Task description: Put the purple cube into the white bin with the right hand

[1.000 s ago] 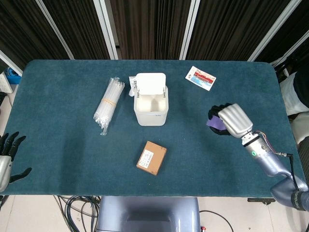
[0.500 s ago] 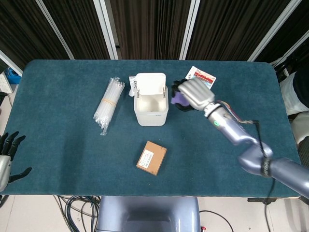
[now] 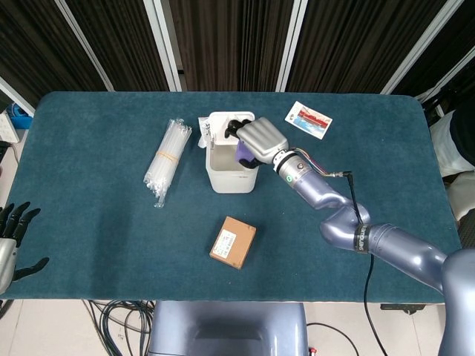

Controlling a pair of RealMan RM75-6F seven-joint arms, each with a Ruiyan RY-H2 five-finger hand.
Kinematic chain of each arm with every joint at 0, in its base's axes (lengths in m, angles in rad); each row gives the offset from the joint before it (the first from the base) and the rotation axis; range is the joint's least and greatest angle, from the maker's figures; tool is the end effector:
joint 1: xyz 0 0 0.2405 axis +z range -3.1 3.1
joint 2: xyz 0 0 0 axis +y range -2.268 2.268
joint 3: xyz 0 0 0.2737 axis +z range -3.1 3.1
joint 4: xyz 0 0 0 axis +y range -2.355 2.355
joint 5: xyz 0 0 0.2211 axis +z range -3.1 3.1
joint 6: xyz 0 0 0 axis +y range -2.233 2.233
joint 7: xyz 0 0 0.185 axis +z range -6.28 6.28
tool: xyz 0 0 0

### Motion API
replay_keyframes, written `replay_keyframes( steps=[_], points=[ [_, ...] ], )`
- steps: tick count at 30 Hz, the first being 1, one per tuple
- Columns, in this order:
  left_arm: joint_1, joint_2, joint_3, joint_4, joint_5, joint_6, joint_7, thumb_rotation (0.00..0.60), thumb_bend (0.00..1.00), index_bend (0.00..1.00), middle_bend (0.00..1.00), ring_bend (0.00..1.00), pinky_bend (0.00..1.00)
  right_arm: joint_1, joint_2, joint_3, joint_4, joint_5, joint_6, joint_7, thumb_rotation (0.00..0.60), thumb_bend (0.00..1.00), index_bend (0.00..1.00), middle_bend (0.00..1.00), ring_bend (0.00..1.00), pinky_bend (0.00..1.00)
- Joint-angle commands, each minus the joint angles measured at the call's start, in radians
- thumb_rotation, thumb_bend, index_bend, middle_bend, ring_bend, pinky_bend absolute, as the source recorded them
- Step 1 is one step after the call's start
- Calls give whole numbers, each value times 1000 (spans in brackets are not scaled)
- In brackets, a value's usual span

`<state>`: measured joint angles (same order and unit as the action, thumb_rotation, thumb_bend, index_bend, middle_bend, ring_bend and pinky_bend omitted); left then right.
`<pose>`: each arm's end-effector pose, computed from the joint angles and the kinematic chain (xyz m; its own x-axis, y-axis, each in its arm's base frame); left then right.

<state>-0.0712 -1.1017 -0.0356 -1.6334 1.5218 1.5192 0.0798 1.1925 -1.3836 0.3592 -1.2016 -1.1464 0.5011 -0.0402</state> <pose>-0.3260 0.2164 0.1620 0.4653 -0.0134 0.8851 0.8849 -0.0177 -0.4654 0.0008 -0.5309 0.0348 0.5339 -0.1855 0.8250 -0.7420 -0.5706 0.3519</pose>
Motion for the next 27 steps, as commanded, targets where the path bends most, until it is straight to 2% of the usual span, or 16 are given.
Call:
replay_keyframes(
  steps=[1,5,10,13,17,19,22,24,27],
  points=[
    [0,1,0,0,0,-1,-2,600,74,196,154,0,0,22,11,-20,-4,73,-66,-20,600,2,75,23,147,424],
    [0,-1,-2,0,-3,0,3,600,74,196,153,0,0,24,44,-28,-39,134,-74,-25,600,0,62,19,144,418],
    [0,-3,-3,0,-6,1,9,600,74,196,153,0,0,-26,139,-9,-155,154,6,-9,600,0,63,37,147,407],
    [0,-4,-3,-1,-7,1,12,600,74,196,153,0,0,-112,255,-4,-297,117,100,6,600,5,81,59,152,407],
    [0,-6,-5,-3,-11,1,16,600,74,196,154,0,0,-296,457,-19,-545,36,240,82,600,9,88,82,153,407],
    [0,-7,-6,-4,-13,1,20,600,74,196,154,0,0,-419,566,-54,-660,-53,314,153,600,10,89,87,153,407],
    [1,-8,-7,-5,-14,2,24,600,74,197,154,0,0,-560,651,-130,-712,-167,406,215,600,22,91,87,152,404],
    [1,-10,-9,-4,-12,6,27,600,74,197,155,0,0,-658,663,-197,-693,-242,492,209,600,50,103,87,150,398],
    [1,-14,-10,-1,-12,10,30,600,74,194,155,0,0,-779,600,-271,-623,-302,641,130,600,94,117,87,146,392]
  ],
)
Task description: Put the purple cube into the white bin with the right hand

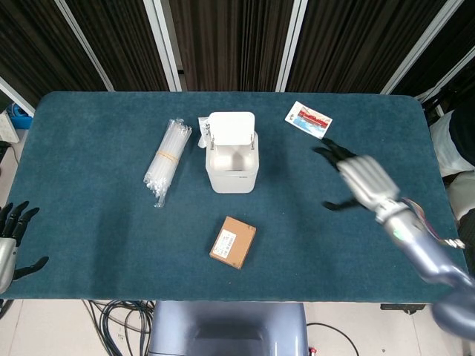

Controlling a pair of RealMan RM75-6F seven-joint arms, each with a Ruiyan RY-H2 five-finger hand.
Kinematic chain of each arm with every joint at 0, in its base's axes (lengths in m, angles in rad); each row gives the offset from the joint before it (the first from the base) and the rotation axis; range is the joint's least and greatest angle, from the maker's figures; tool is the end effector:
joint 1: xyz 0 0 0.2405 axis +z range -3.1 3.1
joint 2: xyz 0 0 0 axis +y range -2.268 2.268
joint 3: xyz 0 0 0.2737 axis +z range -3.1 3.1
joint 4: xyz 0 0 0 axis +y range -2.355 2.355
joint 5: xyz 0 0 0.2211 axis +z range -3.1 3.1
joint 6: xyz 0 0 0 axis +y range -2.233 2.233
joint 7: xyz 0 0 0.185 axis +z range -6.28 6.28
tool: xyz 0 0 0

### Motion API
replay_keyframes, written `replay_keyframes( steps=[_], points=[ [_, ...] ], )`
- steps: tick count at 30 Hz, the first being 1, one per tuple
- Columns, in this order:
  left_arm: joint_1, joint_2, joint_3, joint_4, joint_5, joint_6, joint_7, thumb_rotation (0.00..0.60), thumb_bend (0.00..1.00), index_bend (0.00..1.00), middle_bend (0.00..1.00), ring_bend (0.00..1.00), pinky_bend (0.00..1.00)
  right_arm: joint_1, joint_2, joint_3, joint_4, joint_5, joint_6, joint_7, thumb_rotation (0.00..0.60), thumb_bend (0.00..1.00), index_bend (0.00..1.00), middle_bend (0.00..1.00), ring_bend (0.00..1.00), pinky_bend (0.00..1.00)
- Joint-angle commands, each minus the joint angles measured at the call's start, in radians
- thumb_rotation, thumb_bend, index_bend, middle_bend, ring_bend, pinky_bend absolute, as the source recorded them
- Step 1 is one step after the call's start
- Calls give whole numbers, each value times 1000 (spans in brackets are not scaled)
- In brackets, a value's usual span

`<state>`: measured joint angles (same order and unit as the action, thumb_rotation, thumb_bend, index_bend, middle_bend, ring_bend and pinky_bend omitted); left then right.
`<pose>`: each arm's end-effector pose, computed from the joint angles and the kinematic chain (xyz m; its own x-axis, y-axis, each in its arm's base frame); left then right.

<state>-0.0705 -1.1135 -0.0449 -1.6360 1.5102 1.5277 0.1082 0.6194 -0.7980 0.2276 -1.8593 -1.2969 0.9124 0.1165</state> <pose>-0.3251 0.2180 0.1616 0.4764 -0.0292 0.8787 0.8790 -0.0045 -0.4767 -0.1687 -0.3808 0.1830 0.3846 -0.2012 0.9009 -0.8923 -0.3311 0.3070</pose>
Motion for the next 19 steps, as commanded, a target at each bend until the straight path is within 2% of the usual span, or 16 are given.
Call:
replay_keyframes(
  steps=[1,6,11,14,19],
  points=[
    [0,-4,-1,2,-1,1,3,600,74,193,155,0,0,-259,-37,-162,75,-164,305,-66,600,102,120,87,146,390],
    [-2,-8,-1,5,1,-1,6,600,74,192,155,0,0,-380,-208,-208,230,-187,477,-161,600,131,132,87,145,378],
    [-5,-12,-2,9,-4,-7,3,600,74,192,155,0,0,-459,-382,-207,382,-182,607,-209,600,146,145,87,146,377],
    [-11,-13,-3,13,-11,-23,5,600,74,192,154,0,0,-478,-439,-205,436,-183,634,-207,600,146,145,87,147,377],
    [-17,-15,-6,17,-21,-35,8,600,74,192,154,0,0,-484,-465,-220,463,-207,632,-225,600,145,146,87,147,376]
  ],
)
